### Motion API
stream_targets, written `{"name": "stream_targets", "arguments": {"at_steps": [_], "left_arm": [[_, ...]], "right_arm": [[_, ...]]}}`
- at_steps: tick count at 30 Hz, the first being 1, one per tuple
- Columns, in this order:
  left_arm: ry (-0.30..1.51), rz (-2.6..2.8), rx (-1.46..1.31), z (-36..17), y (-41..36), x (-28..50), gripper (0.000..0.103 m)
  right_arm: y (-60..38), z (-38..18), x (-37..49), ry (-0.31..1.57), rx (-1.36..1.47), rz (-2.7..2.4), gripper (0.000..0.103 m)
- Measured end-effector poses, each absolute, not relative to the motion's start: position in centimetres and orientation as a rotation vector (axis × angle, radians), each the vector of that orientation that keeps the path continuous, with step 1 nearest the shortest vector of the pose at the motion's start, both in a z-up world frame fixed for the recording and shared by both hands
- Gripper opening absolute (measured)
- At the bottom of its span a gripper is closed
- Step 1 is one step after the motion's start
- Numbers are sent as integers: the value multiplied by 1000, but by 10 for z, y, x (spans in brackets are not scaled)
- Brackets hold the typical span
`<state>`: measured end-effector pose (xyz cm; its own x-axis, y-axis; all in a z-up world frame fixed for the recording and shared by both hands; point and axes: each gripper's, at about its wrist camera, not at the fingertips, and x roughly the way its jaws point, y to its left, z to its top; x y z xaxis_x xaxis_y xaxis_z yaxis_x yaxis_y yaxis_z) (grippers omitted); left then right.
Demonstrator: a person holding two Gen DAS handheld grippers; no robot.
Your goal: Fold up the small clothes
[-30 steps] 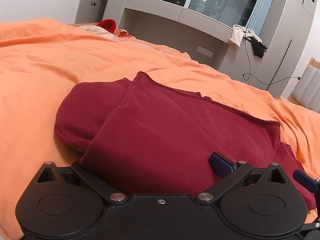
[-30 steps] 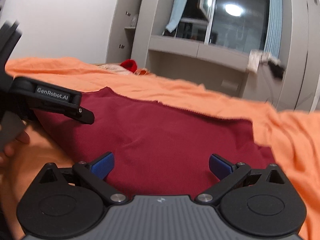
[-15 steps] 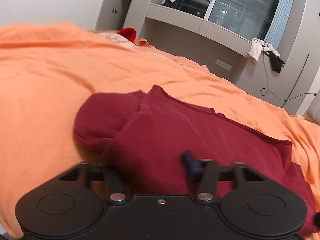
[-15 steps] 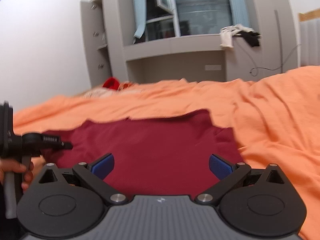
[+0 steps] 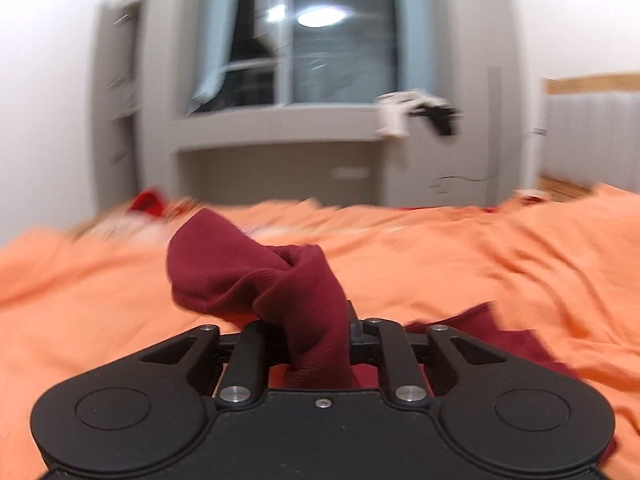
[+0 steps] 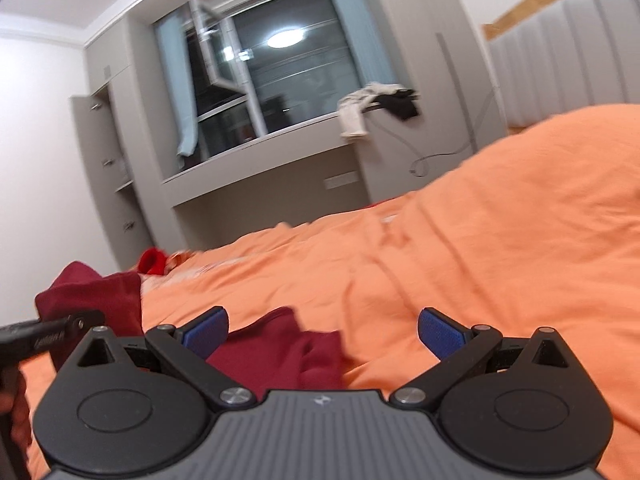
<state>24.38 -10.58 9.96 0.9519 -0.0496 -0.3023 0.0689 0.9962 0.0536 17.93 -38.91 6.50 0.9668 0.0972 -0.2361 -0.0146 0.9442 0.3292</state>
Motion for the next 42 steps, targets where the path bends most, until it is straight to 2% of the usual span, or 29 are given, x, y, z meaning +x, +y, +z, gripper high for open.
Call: {"name": "stream_targets", "arguments": {"at_steps": [5, 12, 15, 17, 18, 20, 23, 25, 28, 35, 38, 42], "left_arm": [[296, -251, 220, 92, -176, 228, 17], [378, -409, 410, 30, -228, 208, 22], [382, -434, 446, 14, -228, 200, 34], [374, -462, 448, 9, -225, 193, 49], [367, -476, 447, 10, -224, 190, 52], [349, -504, 440, 12, -220, 185, 69], [336, -536, 411, 18, -211, 183, 82], [330, -554, 377, 24, -205, 183, 87], [330, -546, 309, 34, -192, 184, 102], [364, -542, 41, 53, -142, 197, 102], [380, -511, -85, 53, -115, 207, 102], [469, -422, -181, 41, -86, 229, 102]], "right_arm": [[-414, 54, 191, 282, 416, 2, 103], [-427, 31, 212, 382, 556, 34, 103], [-426, 24, 218, 404, 602, 54, 103], [-425, 20, 223, 419, 625, 72, 103], [-423, 18, 226, 428, 636, 84, 103], [-418, 14, 232, 447, 661, 112, 103], [-410, 10, 241, 488, 701, 169, 103], [-403, 8, 247, 507, 727, 200, 103], [-396, 7, 255, 506, 766, 225, 103], [-372, 7, 275, 540, 779, 254, 103], [-366, 2, 282, 576, 769, 220, 103], [-364, 0, 284, 534, 773, 236, 101]]}}
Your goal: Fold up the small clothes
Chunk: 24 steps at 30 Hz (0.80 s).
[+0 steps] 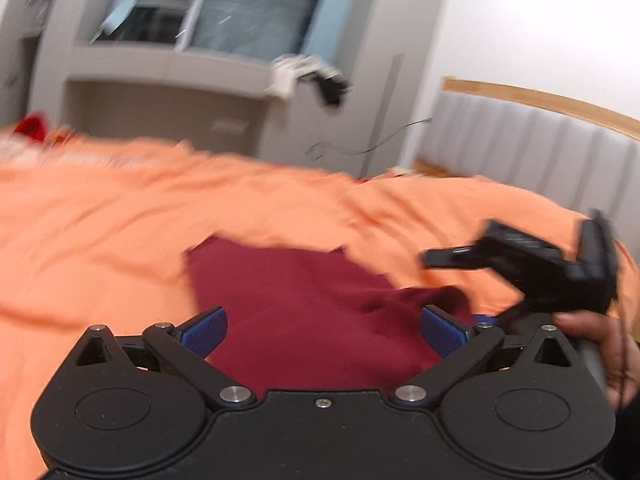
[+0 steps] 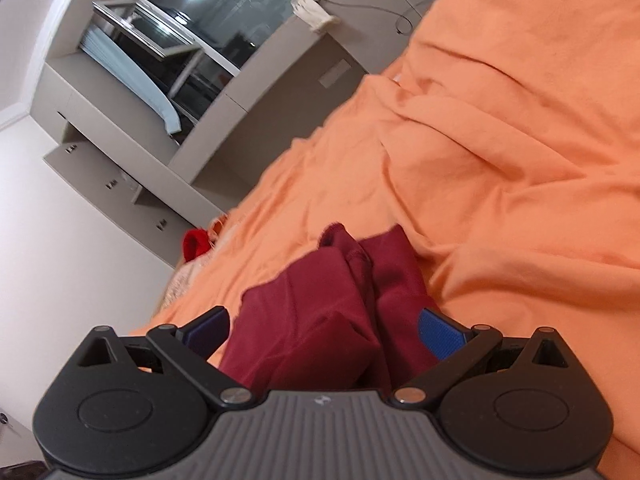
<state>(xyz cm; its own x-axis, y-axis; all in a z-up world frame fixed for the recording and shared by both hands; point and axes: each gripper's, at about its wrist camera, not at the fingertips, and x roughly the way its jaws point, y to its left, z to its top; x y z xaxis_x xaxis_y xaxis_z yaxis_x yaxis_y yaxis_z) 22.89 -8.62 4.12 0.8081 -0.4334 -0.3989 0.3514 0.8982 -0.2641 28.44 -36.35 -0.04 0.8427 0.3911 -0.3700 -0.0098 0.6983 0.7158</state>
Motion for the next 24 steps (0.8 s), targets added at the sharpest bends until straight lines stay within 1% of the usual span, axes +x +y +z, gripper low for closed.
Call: {"name": "stream_targets", "arguments": {"at_steps": [3, 6, 8, 9, 11, 13, 16, 17, 18, 19, 20, 24], "left_arm": [[572, -355, -257, 23, -63, 246, 102], [644, -378, -375, 9, -47, 256, 102], [678, -390, -393, 2, -45, 260, 103], [694, -394, -387, -2, -47, 261, 103], [708, -399, -377, -8, -52, 261, 103], [703, -397, -357, -10, -56, 260, 103], [701, -394, -344, -13, -58, 259, 103], [701, -393, -342, -14, -58, 259, 103], [699, -392, -337, -14, -58, 258, 103], [697, -391, -330, -14, -59, 258, 103], [695, -391, -325, -14, -59, 256, 103], [689, -388, -310, -15, -60, 254, 103]], "right_arm": [[-359, 5, 281, 496, 729, 233, 92], [-354, 7, 280, 485, 679, 220, 80], [-352, 5, 280, 506, 663, 210, 66], [-350, 4, 280, 525, 655, 207, 62], [-347, 1, 280, 558, 630, 204, 42], [-344, 0, 278, 570, 589, 204, 37], [-343, 1, 273, 568, 547, 218, 37], [-345, 2, 272, 568, 552, 222, 39], [-347, 2, 271, 566, 568, 226, 43], [-350, 2, 270, 562, 594, 233, 54], [-353, 2, 270, 556, 625, 242, 62], [-359, 2, 275, 539, 670, 244, 68]]}}
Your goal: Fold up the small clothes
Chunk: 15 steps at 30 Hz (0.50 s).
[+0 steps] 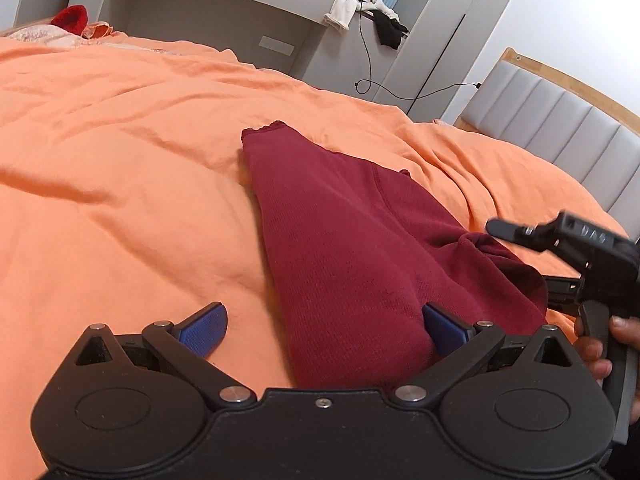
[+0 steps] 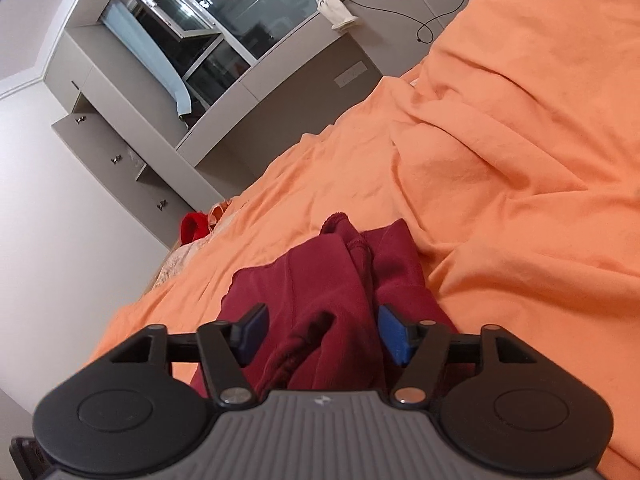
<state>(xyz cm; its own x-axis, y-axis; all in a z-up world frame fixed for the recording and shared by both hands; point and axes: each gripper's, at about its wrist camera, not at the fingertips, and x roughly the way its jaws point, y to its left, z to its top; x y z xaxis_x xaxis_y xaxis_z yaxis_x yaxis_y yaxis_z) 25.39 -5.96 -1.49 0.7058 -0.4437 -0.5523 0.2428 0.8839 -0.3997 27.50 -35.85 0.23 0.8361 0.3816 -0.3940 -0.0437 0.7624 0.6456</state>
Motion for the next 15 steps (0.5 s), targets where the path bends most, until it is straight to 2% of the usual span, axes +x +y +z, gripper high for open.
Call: {"name": "stream_targets", "arguments": {"at_steps": [3, 6, 8, 9, 11, 15], "left_arm": [[684, -387, -302, -15, -60, 253, 103], [679, -384, -289, -16, -63, 251, 103], [674, -382, -278, -17, -65, 250, 102], [672, -382, -273, -17, -65, 249, 102], [668, -381, -266, -18, -66, 248, 102], [667, -380, -255, -18, -68, 247, 102]], "right_arm": [[-358, -1, 284, 549, 689, 225, 68], [-354, -8, 293, 587, 693, 219, 57], [-350, -13, 294, 606, 690, 212, 45], [-348, -15, 293, 607, 686, 206, 43], [-347, -14, 290, 597, 664, 199, 33], [-342, -9, 282, 546, 569, 182, 20]]}}
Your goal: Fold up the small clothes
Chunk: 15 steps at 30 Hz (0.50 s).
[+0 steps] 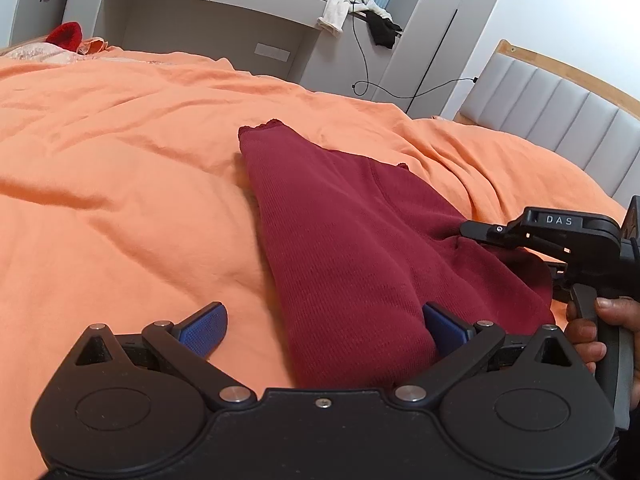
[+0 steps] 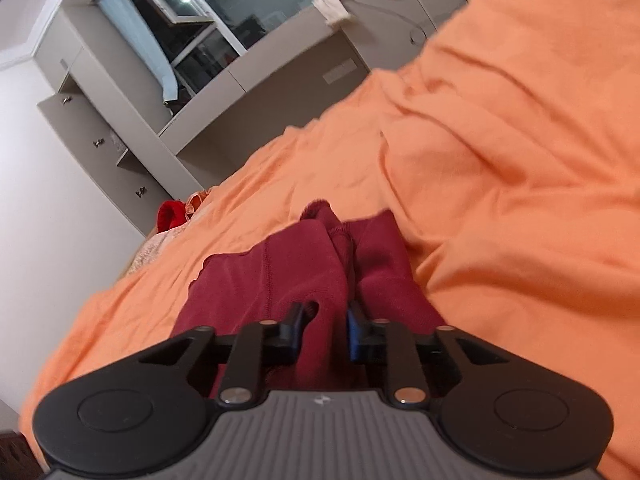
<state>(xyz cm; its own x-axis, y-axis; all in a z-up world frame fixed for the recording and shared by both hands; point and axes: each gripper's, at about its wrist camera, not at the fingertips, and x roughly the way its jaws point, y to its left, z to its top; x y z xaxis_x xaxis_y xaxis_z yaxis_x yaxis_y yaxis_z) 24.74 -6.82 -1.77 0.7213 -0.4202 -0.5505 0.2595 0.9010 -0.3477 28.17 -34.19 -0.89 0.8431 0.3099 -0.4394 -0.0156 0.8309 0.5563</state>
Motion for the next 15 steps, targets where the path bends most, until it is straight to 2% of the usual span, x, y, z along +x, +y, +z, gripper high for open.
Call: {"name": "stream_targets", "arguments": {"at_steps": [6, 10, 15], "left_arm": [[677, -398, -222, -19, -82, 250, 103], [673, -413, -218, -20, -87, 251, 102], [669, -412, -209, -21, -87, 251, 103]], "right_arm": [[-349, 12, 261, 422, 488, 151, 18], [-355, 2, 265, 489, 498, 139, 19], [-364, -14, 267, 546, 573, 137, 25]]}}
